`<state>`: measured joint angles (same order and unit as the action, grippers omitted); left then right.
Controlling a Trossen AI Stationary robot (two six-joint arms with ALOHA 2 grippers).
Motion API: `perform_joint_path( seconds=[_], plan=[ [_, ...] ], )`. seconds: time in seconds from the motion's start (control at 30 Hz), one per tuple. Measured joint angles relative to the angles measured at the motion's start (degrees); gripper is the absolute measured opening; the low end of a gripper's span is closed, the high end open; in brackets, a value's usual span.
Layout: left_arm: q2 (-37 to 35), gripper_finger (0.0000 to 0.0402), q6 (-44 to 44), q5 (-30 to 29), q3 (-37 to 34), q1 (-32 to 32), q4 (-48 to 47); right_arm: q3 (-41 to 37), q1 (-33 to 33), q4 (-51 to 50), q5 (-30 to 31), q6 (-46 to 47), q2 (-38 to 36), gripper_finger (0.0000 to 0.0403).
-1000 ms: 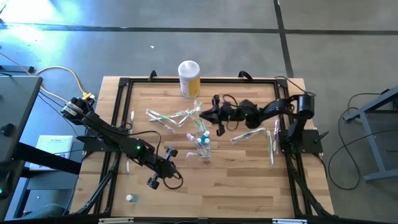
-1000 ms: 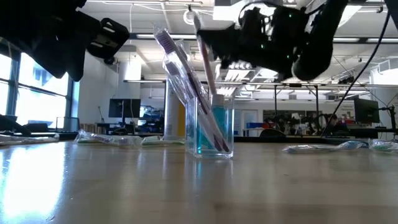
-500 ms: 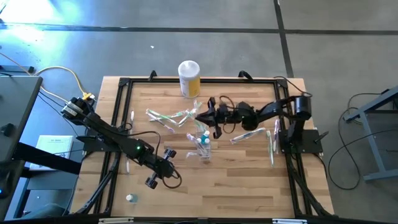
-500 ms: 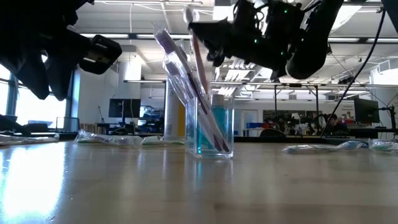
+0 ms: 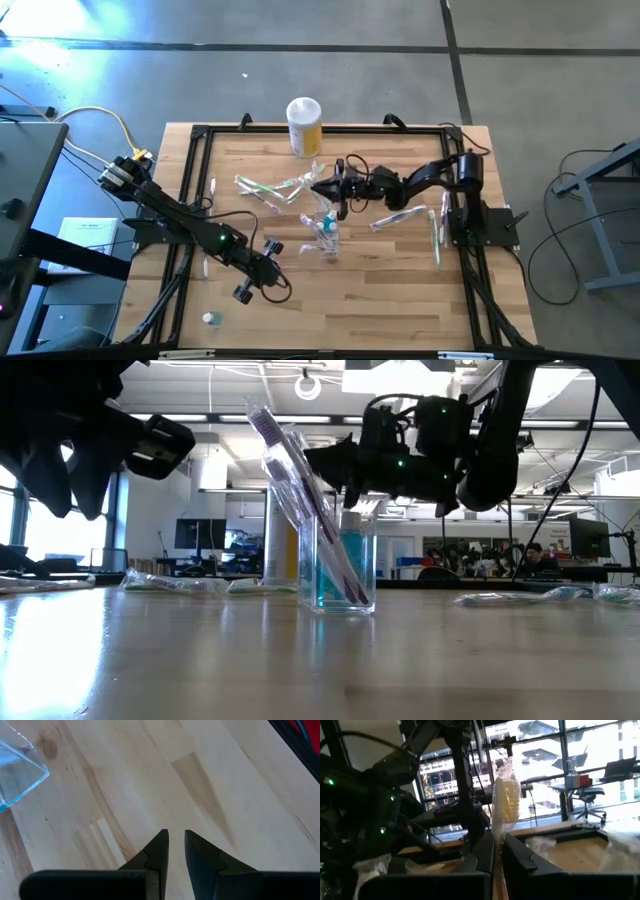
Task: Pick & Place toothbrushing station
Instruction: Put the orange toothbrush into the transparent organizer
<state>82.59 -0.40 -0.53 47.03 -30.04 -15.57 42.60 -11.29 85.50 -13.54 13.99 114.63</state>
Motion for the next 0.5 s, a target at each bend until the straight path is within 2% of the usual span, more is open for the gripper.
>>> perform_joint_path(
  seconds=[0.5],
  plan=[
    [0.0, 0.0058, -0.3, 0.2, 0.0, 0.0, 0.0, -0.1, 1.2, -11.5, 2.1, -0.2, 0.0, 0.0014]
  ],
)
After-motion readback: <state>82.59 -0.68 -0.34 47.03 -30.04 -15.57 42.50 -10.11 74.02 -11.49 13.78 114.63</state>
